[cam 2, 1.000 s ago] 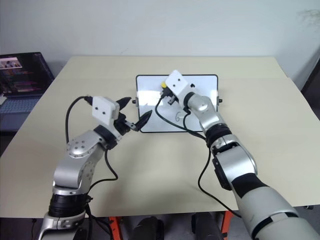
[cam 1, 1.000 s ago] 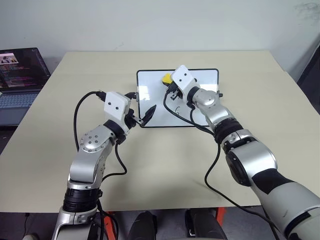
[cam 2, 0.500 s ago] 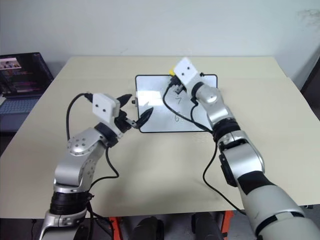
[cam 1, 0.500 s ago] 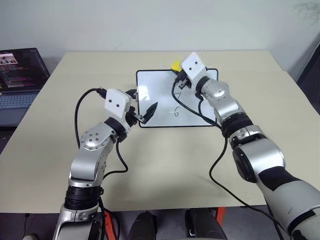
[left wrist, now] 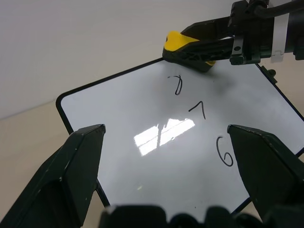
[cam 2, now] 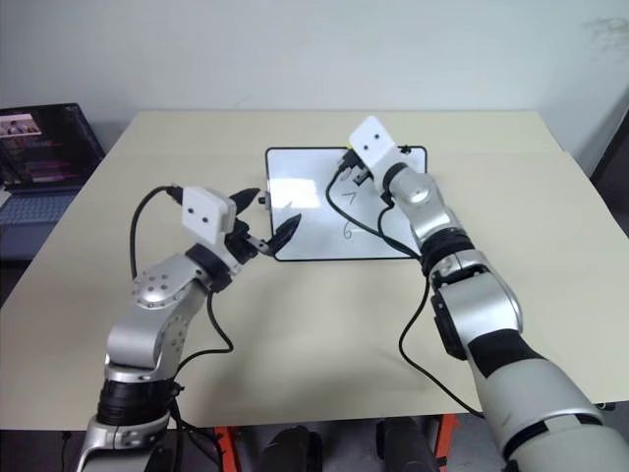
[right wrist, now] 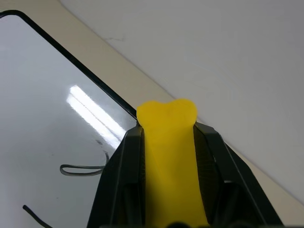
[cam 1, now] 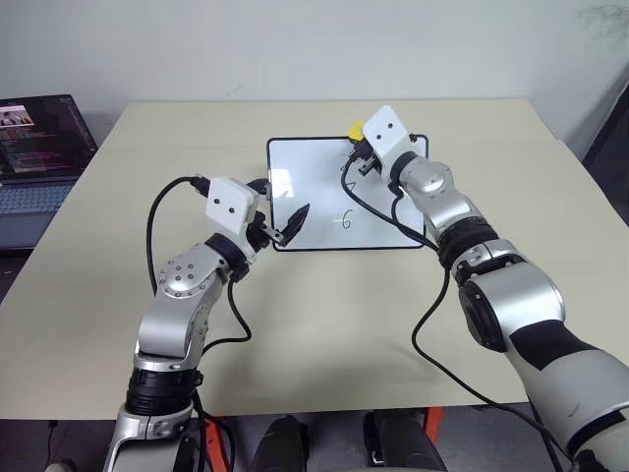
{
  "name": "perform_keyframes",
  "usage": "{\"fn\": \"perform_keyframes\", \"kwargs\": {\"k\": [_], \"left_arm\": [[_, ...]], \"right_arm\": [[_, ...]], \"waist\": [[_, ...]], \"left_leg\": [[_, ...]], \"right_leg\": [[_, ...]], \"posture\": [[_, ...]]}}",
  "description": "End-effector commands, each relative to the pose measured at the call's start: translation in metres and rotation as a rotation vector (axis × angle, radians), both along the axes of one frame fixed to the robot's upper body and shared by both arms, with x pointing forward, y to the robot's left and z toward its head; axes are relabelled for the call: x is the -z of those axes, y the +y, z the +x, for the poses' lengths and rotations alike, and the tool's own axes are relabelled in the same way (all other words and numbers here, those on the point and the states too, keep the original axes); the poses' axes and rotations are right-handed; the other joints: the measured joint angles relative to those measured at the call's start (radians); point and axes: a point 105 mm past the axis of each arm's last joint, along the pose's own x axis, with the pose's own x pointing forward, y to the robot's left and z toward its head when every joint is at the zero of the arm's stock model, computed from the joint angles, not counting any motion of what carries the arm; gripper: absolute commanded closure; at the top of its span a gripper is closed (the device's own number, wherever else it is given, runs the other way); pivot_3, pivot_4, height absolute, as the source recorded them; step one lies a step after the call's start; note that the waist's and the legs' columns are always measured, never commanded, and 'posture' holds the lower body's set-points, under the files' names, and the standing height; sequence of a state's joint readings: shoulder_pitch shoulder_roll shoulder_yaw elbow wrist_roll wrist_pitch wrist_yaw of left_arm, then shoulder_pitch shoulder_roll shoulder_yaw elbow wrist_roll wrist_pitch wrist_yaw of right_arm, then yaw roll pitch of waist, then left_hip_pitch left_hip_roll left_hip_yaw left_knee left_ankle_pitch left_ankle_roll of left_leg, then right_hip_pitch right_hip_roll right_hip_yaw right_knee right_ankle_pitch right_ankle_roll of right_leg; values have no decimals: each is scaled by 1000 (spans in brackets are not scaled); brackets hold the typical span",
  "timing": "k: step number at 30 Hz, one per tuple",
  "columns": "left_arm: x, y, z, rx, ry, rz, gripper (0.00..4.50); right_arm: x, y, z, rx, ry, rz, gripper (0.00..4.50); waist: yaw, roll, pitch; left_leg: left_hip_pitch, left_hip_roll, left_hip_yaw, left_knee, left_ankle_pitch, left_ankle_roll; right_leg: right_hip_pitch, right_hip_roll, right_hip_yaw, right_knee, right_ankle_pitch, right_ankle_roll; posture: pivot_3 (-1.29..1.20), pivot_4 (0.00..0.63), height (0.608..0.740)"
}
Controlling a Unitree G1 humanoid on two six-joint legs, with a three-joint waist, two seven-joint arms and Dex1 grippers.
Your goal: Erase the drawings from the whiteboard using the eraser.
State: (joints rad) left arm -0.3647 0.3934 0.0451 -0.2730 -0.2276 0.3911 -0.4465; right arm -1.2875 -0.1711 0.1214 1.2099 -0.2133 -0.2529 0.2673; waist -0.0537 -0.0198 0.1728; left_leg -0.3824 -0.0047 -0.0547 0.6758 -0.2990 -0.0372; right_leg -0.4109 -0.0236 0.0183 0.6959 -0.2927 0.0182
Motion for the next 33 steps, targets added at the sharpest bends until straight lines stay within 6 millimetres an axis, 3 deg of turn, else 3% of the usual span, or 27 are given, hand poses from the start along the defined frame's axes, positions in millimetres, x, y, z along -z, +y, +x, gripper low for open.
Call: {"fn": "perform_keyframes", "kwargs": {"k": [1, 10, 16, 24, 33], "left_arm": [[-17, 0, -7, 0, -66, 1, 0], [-20, 6, -10, -25, -77, 7, 0], [-19, 8, -12, -34, -75, 7, 0], [-16, 5, -11, -29, -66, -1, 0], [-15, -1, -5, -7, -64, -12, 0]], "right_arm": [[-15, 8, -2, -23, -50, 10, 3398], [20, 44, -15, -116, 3, -31, 3398], [32, 51, -21, -153, 29, -34, 3398], [24, 41, -19, -142, 9, -24, 3398], [-8, 22, -13, -116, -48, -3, 3398]], "waist": [[1, 0, 0], [-2, 0, 0], [-1, 0, 0], [-1, 0, 0], [3, 0, 0]], "left_leg": [[0, 0, 0, 0, 0, 0], [1, 0, 0, 0, 0, 0], [1, 0, 0, 1, 0, 0], [1, 0, -1, 1, 0, 0], [1, 0, -1, 1, 0, 0]], "right_leg": [[0, 0, 0, 0, 0, 0], [0, 0, 0, 1, 0, 0], [1, 0, 0, 1, 0, 0], [1, 0, 0, 1, 0, 0], [1, 0, 0, 0, 0, 0]], "posture": [[0, 150, 740], [0, 150, 740], [0, 150, 740], [0, 150, 740], [0, 150, 740]]}}
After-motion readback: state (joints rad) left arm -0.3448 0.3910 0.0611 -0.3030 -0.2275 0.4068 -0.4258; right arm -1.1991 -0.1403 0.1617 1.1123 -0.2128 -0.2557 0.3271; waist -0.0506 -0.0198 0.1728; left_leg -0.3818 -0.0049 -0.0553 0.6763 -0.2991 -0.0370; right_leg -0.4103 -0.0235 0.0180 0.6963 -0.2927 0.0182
